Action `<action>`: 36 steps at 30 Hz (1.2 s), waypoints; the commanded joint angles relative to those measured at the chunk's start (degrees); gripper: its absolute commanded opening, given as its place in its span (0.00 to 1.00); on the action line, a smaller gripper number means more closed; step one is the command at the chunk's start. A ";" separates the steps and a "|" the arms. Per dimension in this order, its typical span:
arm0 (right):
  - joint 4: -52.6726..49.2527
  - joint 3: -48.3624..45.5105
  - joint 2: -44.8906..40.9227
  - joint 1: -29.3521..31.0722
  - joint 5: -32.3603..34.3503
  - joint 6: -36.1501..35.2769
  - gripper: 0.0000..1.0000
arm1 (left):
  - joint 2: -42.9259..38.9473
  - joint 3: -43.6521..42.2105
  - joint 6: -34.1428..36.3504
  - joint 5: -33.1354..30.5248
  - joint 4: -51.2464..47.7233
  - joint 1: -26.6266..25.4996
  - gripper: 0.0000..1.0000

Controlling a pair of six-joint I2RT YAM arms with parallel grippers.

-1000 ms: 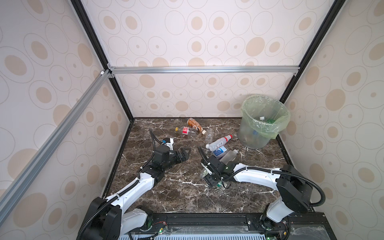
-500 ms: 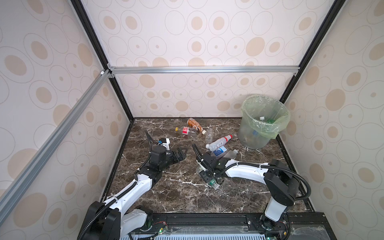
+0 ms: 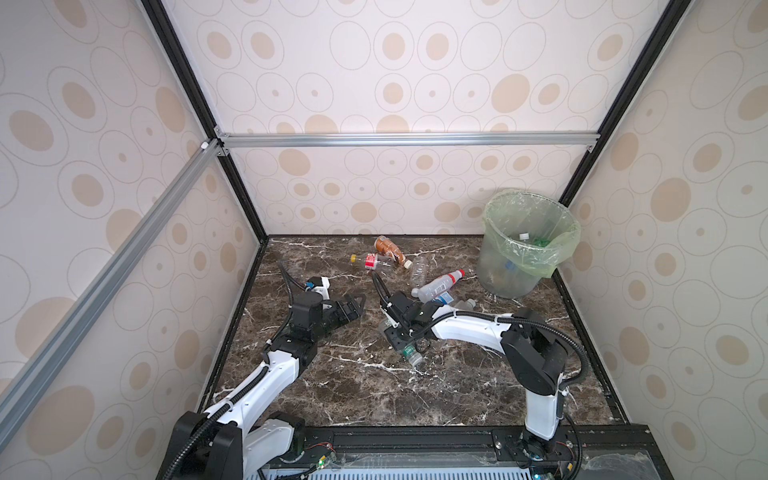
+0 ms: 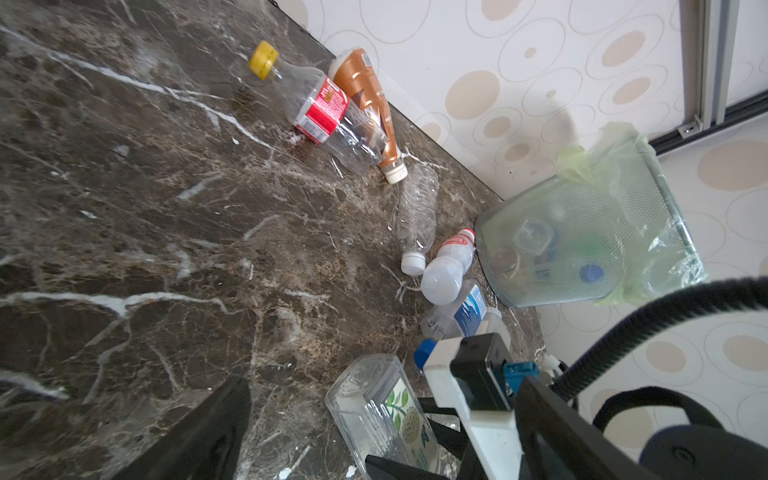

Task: Throw the plastic bottles in the bin

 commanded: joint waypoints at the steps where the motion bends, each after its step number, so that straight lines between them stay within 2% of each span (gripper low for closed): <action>1: -1.61 2.83 2.58 -1.07 -2.28 1.44 0.45 | -0.87 -0.20 0.35 2.57 -0.18 2.19 0.99; 5: -2.53 5.91 3.61 -1.59 -2.91 0.62 0.45 | -1.59 -0.24 0.55 2.90 -0.44 3.01 0.99; 11: -2.82 8.01 0.86 -4.24 -4.98 0.44 0.44 | -2.14 -0.37 0.78 2.57 -0.36 3.04 0.99; 16: -2.87 9.43 -0.14 -6.33 -5.41 0.10 0.43 | -2.15 -1.64 -1.21 4.23 3.00 3.03 0.99; 23: -1.00 12.57 -1.67 -10.67 -7.57 7.05 0.42 | -1.99 -4.27 -4.22 7.56 10.47 1.88 0.99; 29: 2.30 18.43 -4.11 -12.33 -6.09 13.61 0.43 | 1.67 -2.97 -4.19 6.86 15.78 -5.64 0.99; 36: 6.04 22.03 -6.86 -13.12 -7.84 20.99 0.43 | 7.57 1.41 -1.46 4.07 19.06 -13.74 0.99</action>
